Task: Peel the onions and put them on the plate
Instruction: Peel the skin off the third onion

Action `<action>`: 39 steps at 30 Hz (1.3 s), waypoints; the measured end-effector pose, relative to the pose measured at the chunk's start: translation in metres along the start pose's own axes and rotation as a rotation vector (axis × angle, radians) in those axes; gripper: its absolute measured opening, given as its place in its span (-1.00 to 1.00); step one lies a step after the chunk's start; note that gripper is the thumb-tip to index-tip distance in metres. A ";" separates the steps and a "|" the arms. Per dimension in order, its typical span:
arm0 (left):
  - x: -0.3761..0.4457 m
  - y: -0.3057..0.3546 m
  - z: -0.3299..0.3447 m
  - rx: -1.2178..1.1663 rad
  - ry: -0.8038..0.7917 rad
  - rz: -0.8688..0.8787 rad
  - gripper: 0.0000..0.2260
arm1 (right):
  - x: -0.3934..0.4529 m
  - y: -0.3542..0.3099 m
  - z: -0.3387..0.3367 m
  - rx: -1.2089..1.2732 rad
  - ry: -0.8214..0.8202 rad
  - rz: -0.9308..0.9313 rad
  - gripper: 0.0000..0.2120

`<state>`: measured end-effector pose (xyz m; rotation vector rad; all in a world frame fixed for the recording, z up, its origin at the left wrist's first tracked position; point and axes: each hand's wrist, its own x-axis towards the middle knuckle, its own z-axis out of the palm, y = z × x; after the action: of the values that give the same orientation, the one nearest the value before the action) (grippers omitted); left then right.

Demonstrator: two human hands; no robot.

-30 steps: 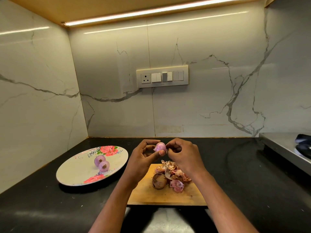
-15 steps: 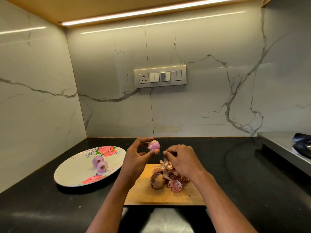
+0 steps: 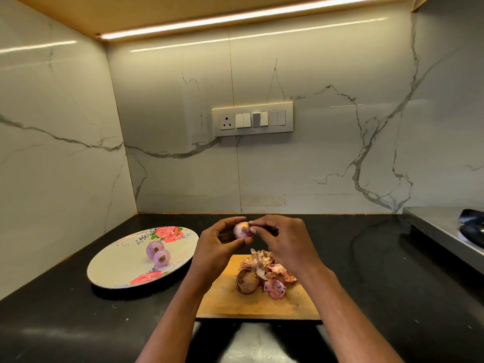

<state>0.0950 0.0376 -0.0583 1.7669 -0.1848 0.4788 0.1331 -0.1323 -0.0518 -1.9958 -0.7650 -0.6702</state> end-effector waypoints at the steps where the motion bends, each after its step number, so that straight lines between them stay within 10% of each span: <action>1: 0.000 0.000 0.000 0.003 -0.006 0.003 -0.58 | 0.000 0.001 0.000 -0.007 0.006 -0.006 -0.81; 39: 0.003 -0.006 -0.003 -0.040 -0.065 -0.053 -0.60 | -0.003 0.005 0.001 -0.100 -0.031 -0.102 -0.82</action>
<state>0.0994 0.0428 -0.0615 1.7454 -0.1918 0.3777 0.1348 -0.1348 -0.0572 -2.0726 -0.8725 -0.7512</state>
